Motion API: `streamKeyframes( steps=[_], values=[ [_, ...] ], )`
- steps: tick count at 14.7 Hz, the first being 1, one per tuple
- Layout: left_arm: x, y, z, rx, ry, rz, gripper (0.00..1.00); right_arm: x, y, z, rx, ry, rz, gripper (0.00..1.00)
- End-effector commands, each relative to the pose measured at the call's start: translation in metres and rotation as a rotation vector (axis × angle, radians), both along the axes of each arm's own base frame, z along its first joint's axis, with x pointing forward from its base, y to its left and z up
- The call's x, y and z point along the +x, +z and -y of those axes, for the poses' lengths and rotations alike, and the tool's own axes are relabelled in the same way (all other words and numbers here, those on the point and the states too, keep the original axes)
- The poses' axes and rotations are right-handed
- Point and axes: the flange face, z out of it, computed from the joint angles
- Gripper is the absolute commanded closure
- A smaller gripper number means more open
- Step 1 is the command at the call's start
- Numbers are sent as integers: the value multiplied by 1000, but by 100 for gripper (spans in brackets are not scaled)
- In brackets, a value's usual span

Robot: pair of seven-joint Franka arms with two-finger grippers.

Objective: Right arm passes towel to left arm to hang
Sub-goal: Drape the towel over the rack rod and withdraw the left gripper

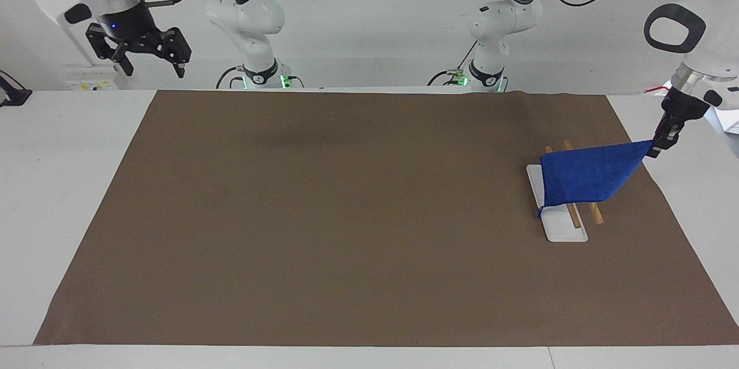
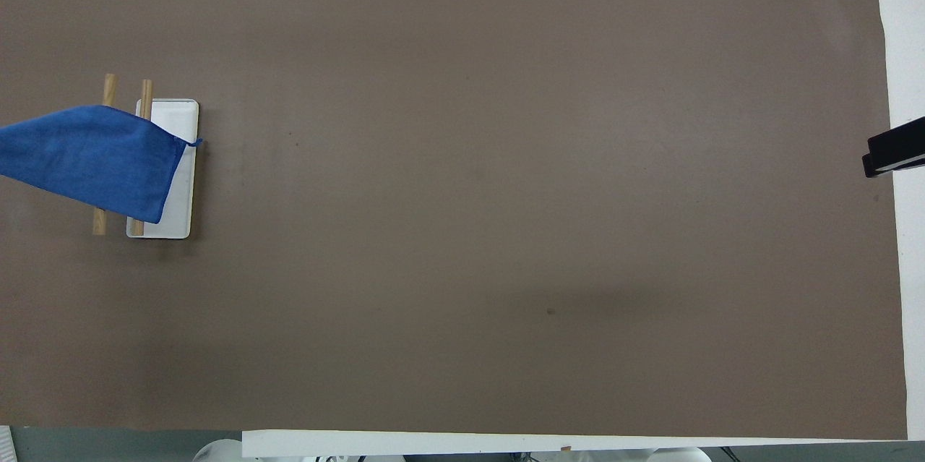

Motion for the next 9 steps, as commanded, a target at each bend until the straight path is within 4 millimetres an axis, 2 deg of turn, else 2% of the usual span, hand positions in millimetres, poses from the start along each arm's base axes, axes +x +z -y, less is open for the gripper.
streamKeyframes(
  steps=[1,2,3,5,7,9],
  values=[
    [4,-16,0,16,-16,5,78,3,-17,23,18,-9,-5,0],
    [7,-19,0,19,-8,20,26,0,-21,27,21,0,4,0],
    [13,-23,4,21,-1,39,0,-5,-28,28,26,-1,-1,0],
    [16,-24,8,12,25,41,0,-11,-35,25,59,-6,-10,0],
    [21,-19,24,14,-11,40,0,-12,-34,23,57,-6,-8,0],
    [23,7,30,9,-50,0,0,-14,-37,28,60,-14,-14,0]
  ],
)
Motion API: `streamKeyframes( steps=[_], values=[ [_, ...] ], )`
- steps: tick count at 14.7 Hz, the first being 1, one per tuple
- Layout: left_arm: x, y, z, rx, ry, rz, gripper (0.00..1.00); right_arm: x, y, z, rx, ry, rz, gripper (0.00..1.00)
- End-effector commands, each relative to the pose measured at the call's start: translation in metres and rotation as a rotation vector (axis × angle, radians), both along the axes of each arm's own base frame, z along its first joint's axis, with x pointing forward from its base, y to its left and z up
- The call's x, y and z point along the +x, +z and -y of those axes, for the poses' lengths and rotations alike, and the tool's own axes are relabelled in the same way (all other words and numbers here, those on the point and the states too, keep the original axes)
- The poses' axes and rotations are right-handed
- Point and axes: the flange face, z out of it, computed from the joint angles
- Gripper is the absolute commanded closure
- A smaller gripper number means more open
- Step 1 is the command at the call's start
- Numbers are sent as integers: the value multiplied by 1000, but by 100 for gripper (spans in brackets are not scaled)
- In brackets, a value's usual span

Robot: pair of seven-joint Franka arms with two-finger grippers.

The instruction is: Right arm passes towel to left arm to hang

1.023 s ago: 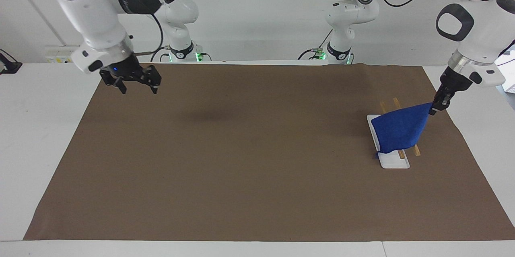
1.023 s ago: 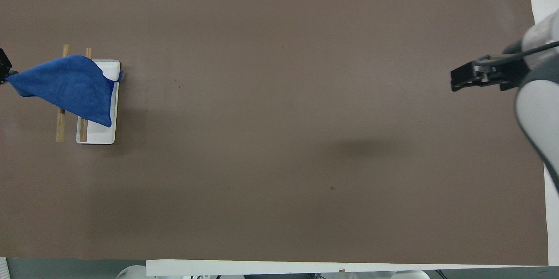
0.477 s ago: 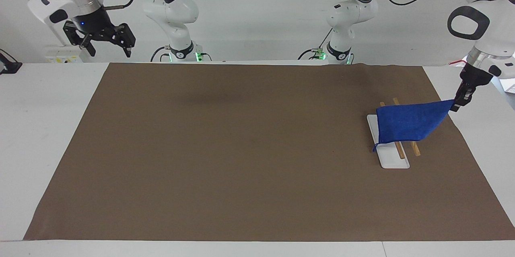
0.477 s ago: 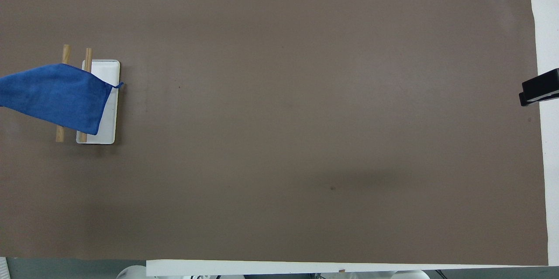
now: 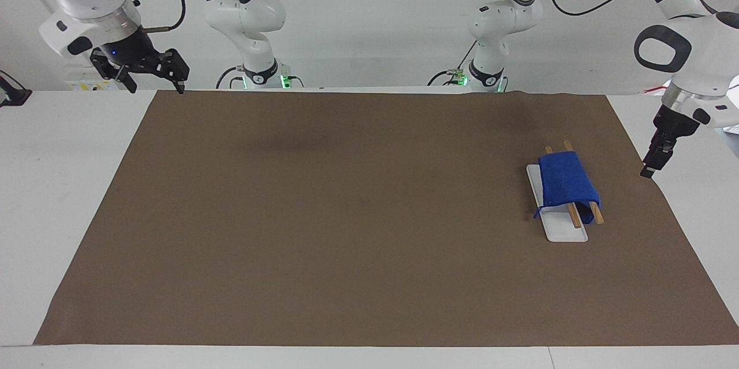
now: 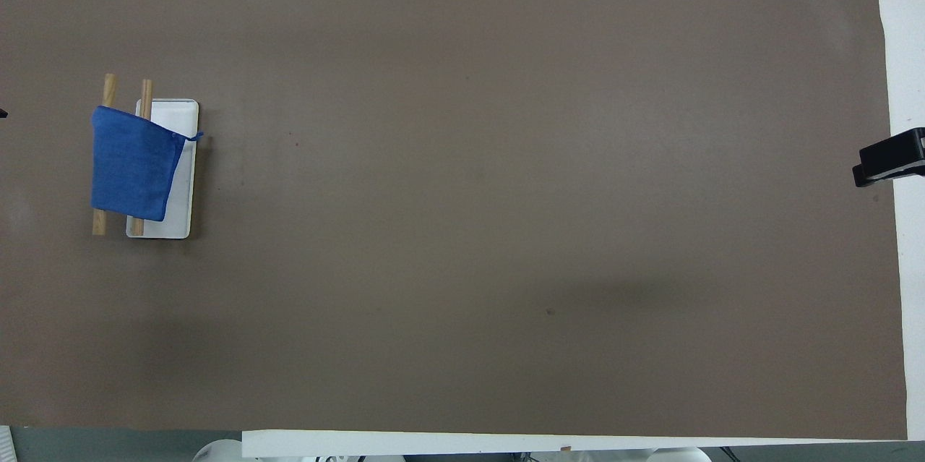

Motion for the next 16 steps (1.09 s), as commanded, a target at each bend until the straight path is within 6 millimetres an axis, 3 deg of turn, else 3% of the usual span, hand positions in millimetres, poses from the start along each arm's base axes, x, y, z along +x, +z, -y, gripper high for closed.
streamKeyframes(
  steps=[1,6,9,14,16],
  values=[
    [2,46,13,4,-82,-70,0,-10,-3,2,17,4,11,0],
    [-14,121,56,22,-512,-225,0,-11,-7,14,19,-17,-8,0],
    [-18,147,98,30,-704,-276,0,-11,-7,11,19,-12,-10,0],
    [2,148,169,81,-837,-372,0,-11,-7,13,20,-15,-11,0],
    [2,150,171,85,-844,-380,0,-11,-7,13,19,-15,-11,0]
  ],
)
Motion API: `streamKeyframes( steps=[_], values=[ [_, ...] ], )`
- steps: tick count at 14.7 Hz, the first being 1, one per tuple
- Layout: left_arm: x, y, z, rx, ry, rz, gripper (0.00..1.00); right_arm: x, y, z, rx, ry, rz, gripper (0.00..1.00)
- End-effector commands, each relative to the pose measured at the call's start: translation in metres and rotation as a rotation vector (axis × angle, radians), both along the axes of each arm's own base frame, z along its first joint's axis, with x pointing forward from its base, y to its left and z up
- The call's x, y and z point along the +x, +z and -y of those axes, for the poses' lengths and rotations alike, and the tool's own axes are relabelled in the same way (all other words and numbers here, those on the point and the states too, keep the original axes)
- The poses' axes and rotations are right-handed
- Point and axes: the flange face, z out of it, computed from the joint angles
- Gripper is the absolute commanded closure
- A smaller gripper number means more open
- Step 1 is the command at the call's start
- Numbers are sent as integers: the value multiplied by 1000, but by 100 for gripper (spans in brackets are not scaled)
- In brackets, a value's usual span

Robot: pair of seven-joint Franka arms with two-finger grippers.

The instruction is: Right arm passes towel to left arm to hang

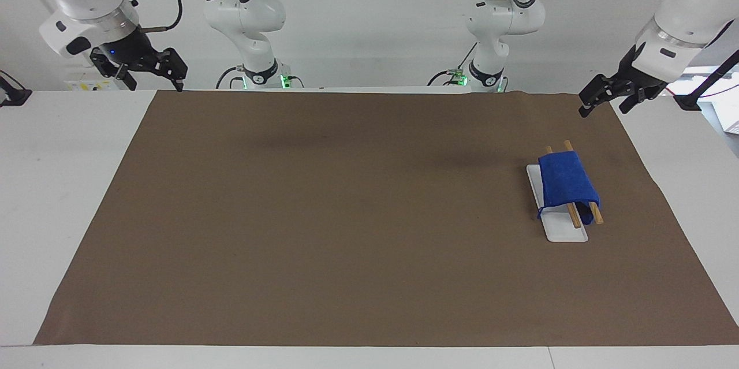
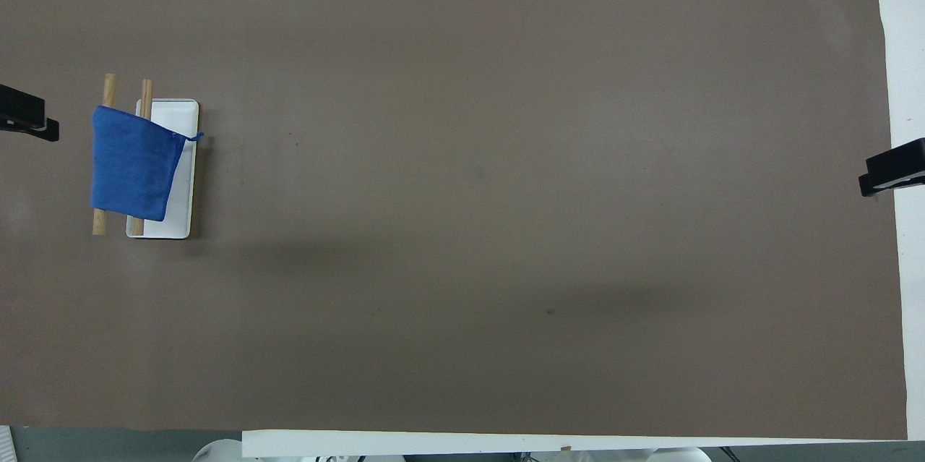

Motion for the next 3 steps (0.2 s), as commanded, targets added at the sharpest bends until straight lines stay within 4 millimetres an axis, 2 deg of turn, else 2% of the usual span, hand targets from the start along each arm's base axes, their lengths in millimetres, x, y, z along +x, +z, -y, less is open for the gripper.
streamKeyframes(
  steps=[1,3],
  values=[
    [6,6,-3,25,-53,-27,0,-6,-1,2,17,5,5,0],
    [6,6,-6,17,-66,-26,0,-6,-1,2,17,5,5,0]
  ],
)
